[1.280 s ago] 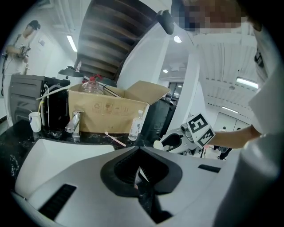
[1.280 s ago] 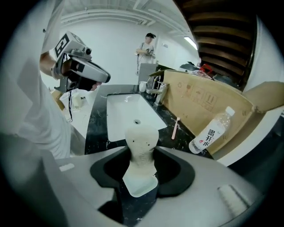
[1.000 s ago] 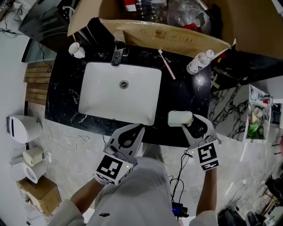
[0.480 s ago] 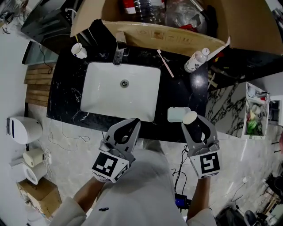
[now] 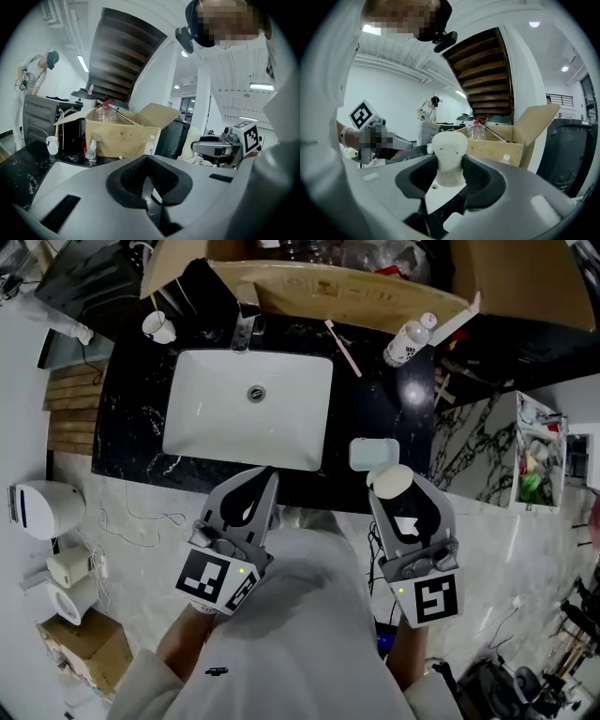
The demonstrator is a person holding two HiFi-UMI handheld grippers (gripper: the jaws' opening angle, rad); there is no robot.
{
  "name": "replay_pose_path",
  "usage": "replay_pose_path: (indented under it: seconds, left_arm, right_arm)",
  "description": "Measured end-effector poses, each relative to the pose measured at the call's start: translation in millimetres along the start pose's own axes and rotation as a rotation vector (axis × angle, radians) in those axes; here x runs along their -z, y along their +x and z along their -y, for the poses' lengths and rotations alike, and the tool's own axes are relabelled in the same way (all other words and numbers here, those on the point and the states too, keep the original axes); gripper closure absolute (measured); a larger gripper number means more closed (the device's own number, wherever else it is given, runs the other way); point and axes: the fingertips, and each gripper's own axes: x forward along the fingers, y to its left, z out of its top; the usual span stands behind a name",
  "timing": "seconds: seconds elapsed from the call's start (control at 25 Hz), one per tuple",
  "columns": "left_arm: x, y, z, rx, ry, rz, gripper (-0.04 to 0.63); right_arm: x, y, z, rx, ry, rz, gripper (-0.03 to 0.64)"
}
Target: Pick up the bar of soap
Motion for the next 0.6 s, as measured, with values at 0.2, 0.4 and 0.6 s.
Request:
replay_pose_path:
  seconds: [0.2, 0.4, 0.6]
  left_arm:
    - [0.8, -7.9, 7.8, -0.001, -0.001, 0.016, 0.595]
    - [-0.1, -11.9, 11.5, 0.004, 0.004, 0.020, 0.595]
    - [-3.0, -11.9, 12.4, 0.005, 0.011, 0.033, 0.595]
  right_arm:
    - [-13.7, -12.0, -1.2, 0.016, -0.030, 0.063, 0.433]
    - [-21.5, -28.1, 7.9, 0.048, -0.032, 0.093, 0.433]
    - [-9.5, -41.3, 10.2, 0.083, -0.026, 0.089, 0.433]
